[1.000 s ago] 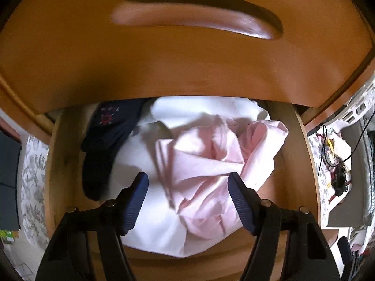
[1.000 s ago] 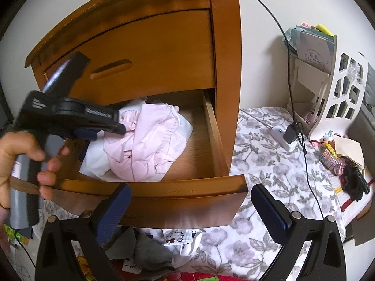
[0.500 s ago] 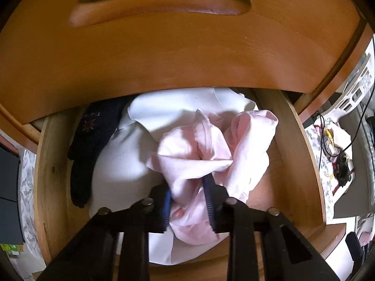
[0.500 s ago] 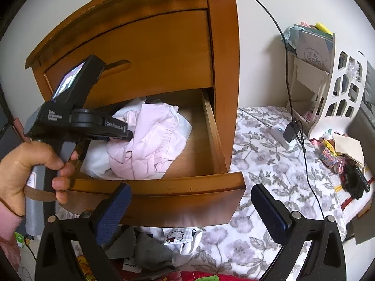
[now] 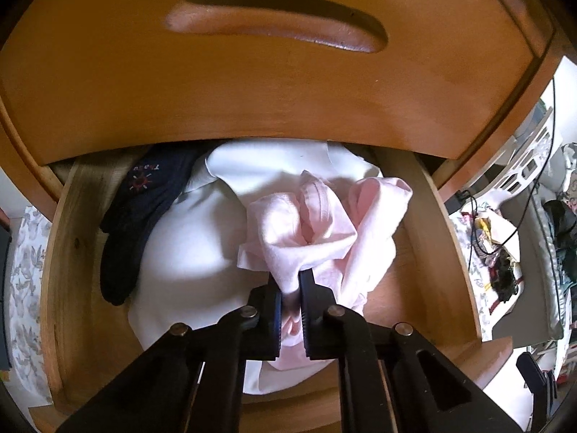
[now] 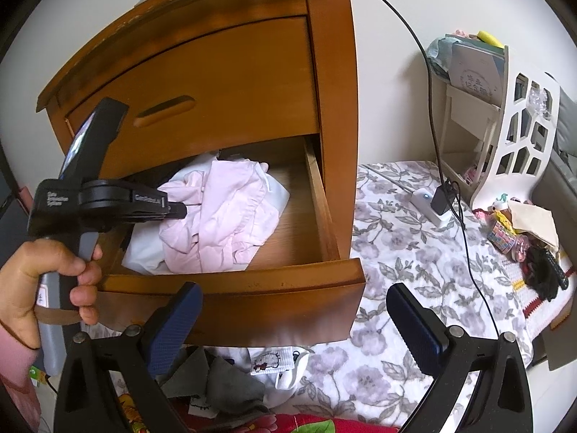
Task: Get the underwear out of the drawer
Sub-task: 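Close the left gripper on the pink cloth, then lift the pink cloth out of the drawer with the left gripper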
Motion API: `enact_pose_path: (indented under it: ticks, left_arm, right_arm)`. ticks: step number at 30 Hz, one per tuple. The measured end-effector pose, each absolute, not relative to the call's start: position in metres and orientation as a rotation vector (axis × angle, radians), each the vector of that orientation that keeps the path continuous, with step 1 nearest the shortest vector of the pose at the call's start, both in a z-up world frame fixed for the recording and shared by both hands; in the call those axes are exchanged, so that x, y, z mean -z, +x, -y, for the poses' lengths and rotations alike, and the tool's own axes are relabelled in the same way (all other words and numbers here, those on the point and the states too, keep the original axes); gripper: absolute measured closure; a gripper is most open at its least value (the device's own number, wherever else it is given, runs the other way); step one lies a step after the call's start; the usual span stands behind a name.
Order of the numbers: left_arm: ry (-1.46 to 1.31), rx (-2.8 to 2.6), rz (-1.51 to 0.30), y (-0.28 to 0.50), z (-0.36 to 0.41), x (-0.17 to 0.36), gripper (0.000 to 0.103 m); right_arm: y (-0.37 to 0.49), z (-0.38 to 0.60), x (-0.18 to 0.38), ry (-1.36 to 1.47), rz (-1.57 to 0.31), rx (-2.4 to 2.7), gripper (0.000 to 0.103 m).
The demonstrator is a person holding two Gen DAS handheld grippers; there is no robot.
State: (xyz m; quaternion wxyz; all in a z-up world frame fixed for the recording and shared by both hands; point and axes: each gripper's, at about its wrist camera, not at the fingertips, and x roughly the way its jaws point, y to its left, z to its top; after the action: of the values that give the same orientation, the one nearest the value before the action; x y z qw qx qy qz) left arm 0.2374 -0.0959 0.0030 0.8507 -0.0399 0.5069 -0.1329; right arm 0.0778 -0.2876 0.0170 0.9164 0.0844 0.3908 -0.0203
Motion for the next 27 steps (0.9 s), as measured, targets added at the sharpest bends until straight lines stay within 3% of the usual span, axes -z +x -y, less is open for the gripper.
enact_pose_path:
  ticks: [27]
  left_arm:
    - [-0.265,0.431,-0.845,0.172,0.070,-0.078,0.096]
  right_arm:
    - [0.051,0.281,-0.040,0.164,-0.768,0.052,0.000]
